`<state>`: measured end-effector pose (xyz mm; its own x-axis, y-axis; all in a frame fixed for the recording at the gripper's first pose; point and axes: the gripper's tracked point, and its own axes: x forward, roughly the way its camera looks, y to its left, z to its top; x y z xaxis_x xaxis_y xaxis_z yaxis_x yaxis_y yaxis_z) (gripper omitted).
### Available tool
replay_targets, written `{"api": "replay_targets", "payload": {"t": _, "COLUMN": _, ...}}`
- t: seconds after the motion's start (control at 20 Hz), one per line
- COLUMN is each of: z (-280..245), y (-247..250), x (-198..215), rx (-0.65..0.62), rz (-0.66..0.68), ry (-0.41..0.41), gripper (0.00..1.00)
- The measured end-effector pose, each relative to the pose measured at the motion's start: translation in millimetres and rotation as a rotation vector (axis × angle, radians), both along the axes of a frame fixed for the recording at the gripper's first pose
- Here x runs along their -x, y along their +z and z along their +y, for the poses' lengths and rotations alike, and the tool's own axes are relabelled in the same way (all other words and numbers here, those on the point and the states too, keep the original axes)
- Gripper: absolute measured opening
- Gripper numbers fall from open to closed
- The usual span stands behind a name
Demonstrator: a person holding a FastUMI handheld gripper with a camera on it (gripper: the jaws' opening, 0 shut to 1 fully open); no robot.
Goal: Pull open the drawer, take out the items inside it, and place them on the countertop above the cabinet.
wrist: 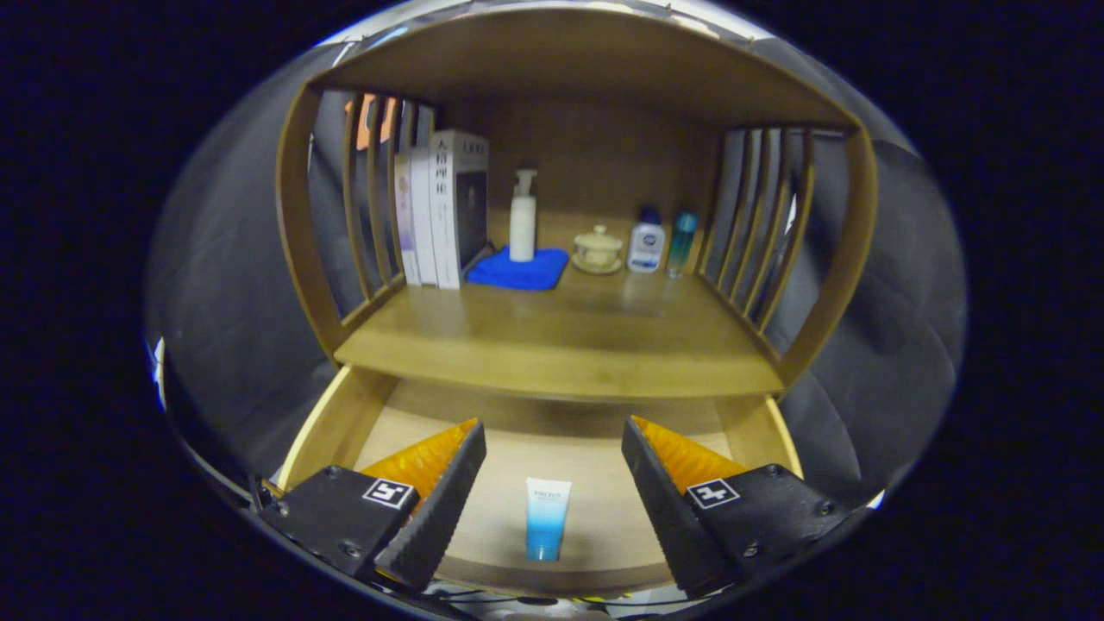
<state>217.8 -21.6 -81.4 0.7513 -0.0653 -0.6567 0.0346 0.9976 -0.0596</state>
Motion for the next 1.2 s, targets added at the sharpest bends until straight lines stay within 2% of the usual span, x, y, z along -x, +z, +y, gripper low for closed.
{"api": "replay_targets", "payload": {"t": 0.2, "z": -2, "y": -52, "x": -5, "rx": 0.011, "rz": 0.197, "ry": -0.007, "gripper": 1.0}}
{"api": "replay_targets", "payload": {"t": 0.35, "z": -3, "y": -85, "x": 5, "rx": -0.052, "rz": 0.334, "ry": -0.025, "gripper": 1.0}}
{"api": "replay_targets", "payload": {"t": 0.55, "z": -2, "y": -109, "x": 16, "rx": -0.058, "rz": 0.461, "ry": -0.028, "gripper": 0.99}}
{"api": "replay_targets", "payload": {"t": 0.7, "z": 3, "y": -128, "x": 28, "rx": -0.107, "rz": 0.549, "ry": -0.062, "gripper": 0.99}}
{"api": "replay_targets", "payload": {"t": 0.8, "z": 3, "y": -134, "x": 30, "rx": -0.11, "rz": 0.573, "ry": -0.065, "gripper": 0.97}}
{"api": "replay_targets", "payload": {"t": 1.1, "z": -2, "y": -147, "x": 38, "rx": -0.079, "rz": 0.625, "ry": -0.08, "gripper": 0.79}}
{"api": "replay_targets", "payload": {"t": 1.2, "z": -3, "y": -146, "x": 37, "rx": -0.08, "rz": 0.617, "ry": -0.088, "gripper": 0.67}}
